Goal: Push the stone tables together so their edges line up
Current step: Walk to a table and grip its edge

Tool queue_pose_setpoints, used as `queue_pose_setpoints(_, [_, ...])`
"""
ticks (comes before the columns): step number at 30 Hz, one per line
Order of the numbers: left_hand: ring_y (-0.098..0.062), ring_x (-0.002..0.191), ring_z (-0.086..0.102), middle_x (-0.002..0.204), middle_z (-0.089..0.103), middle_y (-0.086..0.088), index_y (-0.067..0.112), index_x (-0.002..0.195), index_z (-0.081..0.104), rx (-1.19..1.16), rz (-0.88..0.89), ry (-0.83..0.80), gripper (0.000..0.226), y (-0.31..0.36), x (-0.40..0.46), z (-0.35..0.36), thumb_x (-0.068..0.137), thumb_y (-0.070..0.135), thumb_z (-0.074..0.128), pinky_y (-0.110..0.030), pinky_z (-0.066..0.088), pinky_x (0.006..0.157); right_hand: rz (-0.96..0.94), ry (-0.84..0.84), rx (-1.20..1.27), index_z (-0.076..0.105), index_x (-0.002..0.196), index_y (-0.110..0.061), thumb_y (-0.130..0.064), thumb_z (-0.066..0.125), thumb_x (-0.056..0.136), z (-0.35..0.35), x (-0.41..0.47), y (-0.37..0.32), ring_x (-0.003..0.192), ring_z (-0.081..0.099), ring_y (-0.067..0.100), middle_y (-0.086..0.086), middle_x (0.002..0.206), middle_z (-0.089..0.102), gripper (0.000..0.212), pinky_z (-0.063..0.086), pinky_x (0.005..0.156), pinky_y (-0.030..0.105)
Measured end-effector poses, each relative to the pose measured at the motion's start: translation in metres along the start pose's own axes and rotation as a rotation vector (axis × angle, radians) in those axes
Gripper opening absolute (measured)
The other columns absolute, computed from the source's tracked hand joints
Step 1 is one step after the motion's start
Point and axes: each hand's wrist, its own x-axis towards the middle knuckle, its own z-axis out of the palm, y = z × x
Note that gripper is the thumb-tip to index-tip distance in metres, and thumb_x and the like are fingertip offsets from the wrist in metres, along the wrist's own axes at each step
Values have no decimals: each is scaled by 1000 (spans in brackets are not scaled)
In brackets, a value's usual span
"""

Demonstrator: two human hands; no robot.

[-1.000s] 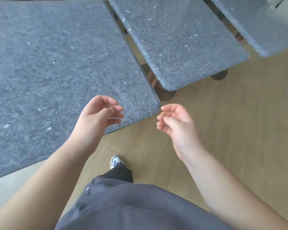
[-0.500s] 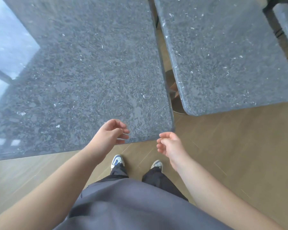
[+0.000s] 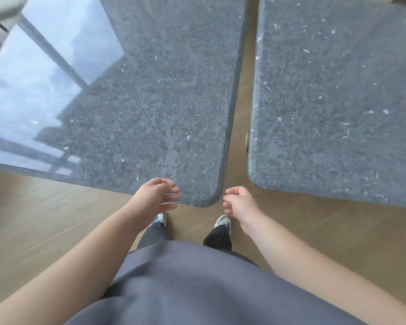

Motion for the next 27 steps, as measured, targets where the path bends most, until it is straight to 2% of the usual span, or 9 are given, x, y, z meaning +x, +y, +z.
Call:
queue_pose_setpoints(2, [-25, 81, 69, 90, 66, -11, 8, 96, 58, -63, -72, 31, 12, -13, 4, 17, 100, 1, 50, -41, 56, 79, 27, -22, -39, 52, 122, -12, -8, 55, 94, -14, 19, 0, 76, 53, 14, 3, 90, 56, 28, 53, 78, 32])
queue_pose_setpoints(5, [-29, 98, 65, 103, 57, -16, 1, 103, 57, -237, -207, 81, 7, -32, 10, 35, 103, 6, 51, -44, 54, 94, 86, -99, -34, 46, 129, -19, -22, 66, 93, -20, 36, 2, 88, 55, 13, 6, 117, 56, 41, 50, 104, 43])
queue_pose_setpoints(7, [-37, 122, 58, 121, 53, -21, -4, 129, 50, -351, -267, 147, 29, -42, 14, 41, 104, 8, 53, -46, 47, 108, 119, -157, -27, 42, 137, -20, -27, 69, 93, -14, 41, 6, 95, 55, 14, 8, 134, 51, 53, 48, 106, 44])
queue_pose_setpoints(9, [-40, 137, 48, 143, 44, -26, -2, 150, 34, -435, -290, 223, 53, -48, 19, 46, 103, 10, 56, -45, 45, 110, 156, -224, 13, 33, 148, -19, -29, 70, 93, -6, 45, 10, 114, 55, 20, 8, 147, 43, 67, 48, 105, 39])
queue_pose_setpoints(11, [-41, 143, 41, 157, 32, -28, 2, 157, 24, -495, -289, 285, 67, -52, 24, 49, 102, 15, 60, -45, 42, 110, 203, -277, 110, 29, 153, -14, -26, 71, 94, 3, 47, 13, 134, 46, 26, 9, 152, 39, 74, 47, 104, 39])
queue_pose_setpoints(13, [-38, 149, 33, 162, 24, -27, 4, 160, 18, -587, -269, 312, 76, -57, 32, 49, 101, 21, 63, -45, 38, 115, 241, -308, 207, 35, 148, -11, -23, 71, 94, 12, 48, 15, 136, 46, 27, 9, 149, 45, 65, 45, 105, 41])
queue_pose_setpoints(18, [-27, 111, 64, 129, 65, -12, 10, 141, 52, -784, -187, 211, 51, -64, 52, 40, 101, 39, 62, -42, 46, 98, 320, -308, 451, 49, 137, -10, -19, 69, 96, 36, 55, 25, 116, 62, 26, 11, 133, 62, 47, 47, 106, 39])
queue_pose_setpoints(22, [-29, 115, 65, 127, 67, -13, 10, 121, 62, -863, -165, 216, 42, -70, 70, 34, 98, 45, 65, -46, 51, 102, 410, -287, 676, 52, 134, -12, -27, 70, 95, 62, 59, 35, 123, 60, 27, 12, 132, 64, 46, 40, 116, 41])
queue_pose_setpoints(27, [-30, 120, 65, 129, 68, -16, 4, 123, 62, -944, -170, 176, 43, -75, 85, 31, 98, 40, 65, -47, 48, 110, 393, -144, 848, 55, 131, -9, -29, 72, 93, 86, 62, 33, 111, 67, 30, 15, 119, 69, 46, 51, 105, 47])
